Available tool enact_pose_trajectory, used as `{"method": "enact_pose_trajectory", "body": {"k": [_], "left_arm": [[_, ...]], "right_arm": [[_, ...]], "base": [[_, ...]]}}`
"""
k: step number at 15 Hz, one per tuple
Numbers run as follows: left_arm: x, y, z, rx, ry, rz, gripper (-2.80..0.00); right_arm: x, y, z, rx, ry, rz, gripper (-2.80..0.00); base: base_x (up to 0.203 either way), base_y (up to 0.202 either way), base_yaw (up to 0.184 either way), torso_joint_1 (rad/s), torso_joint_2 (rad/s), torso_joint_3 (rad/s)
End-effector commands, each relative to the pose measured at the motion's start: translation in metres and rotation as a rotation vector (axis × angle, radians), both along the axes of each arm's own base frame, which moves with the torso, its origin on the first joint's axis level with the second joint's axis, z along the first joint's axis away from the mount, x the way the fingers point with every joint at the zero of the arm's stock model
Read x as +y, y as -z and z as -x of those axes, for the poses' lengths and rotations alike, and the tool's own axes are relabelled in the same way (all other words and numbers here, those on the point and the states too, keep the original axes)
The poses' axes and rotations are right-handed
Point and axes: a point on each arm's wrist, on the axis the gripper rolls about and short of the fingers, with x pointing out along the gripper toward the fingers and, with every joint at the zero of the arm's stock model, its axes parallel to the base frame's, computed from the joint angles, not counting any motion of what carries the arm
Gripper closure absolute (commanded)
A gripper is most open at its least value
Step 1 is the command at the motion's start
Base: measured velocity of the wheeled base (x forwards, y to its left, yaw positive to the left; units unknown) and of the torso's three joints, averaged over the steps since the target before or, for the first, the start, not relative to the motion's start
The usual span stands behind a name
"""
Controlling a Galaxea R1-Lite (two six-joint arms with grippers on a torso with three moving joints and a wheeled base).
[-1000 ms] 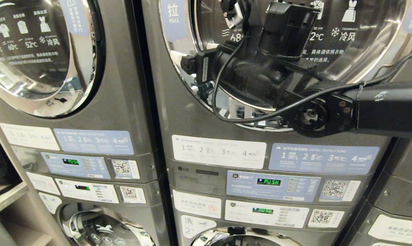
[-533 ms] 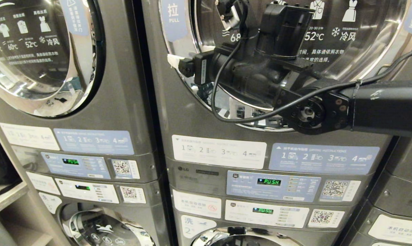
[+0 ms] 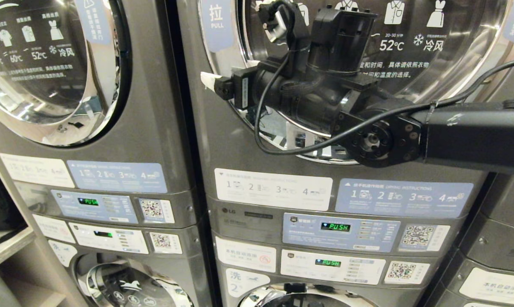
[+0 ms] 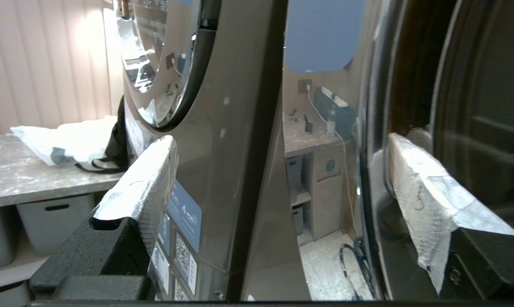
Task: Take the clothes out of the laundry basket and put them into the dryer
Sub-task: Open the dryer
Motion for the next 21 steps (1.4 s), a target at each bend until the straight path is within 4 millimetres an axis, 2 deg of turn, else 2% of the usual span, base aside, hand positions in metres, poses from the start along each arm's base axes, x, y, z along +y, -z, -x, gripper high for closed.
{"method": "enact_pose_trajectory", "body": {"k": [1,5,9,15,21], "left_arm": [[0.000,0.005,-0.002,0.019,0.000,0.001,0.00],[0.000,0.005,-0.002,0.019,0.000,0.001,0.00],[0.000,0.005,-0.002,0.019,0.000,0.001,0.00],[0.000,0.005,-0.002,0.019,0.000,0.001,0.00],[0.000,0.005,-0.002,0.019,0.000,0.001,0.00]], "right_arm": [[0.003,0.002,0.000,-0.001,-0.015,0.003,-2.80],[-0.001,-0.002,0.008,-0.018,-0.134,0.022,-2.80],[-0.014,-0.005,0.027,-0.007,-0.242,0.060,-2.80],[-0.040,-0.011,0.080,0.005,-0.415,0.106,-2.80],[-0.063,-0.018,0.121,-0.037,-0.551,0.127,-2.80]], "base": [[0.000,0.000,0.000,0.000,0.00,0.000],[0.000,0.000,0.000,0.000,0.00,0.000],[0.000,0.000,0.000,0.000,0.00,0.000],[0.000,0.000,0.000,0.000,0.00,0.000],[0.000,0.000,0.000,0.000,0.00,0.000]]}}
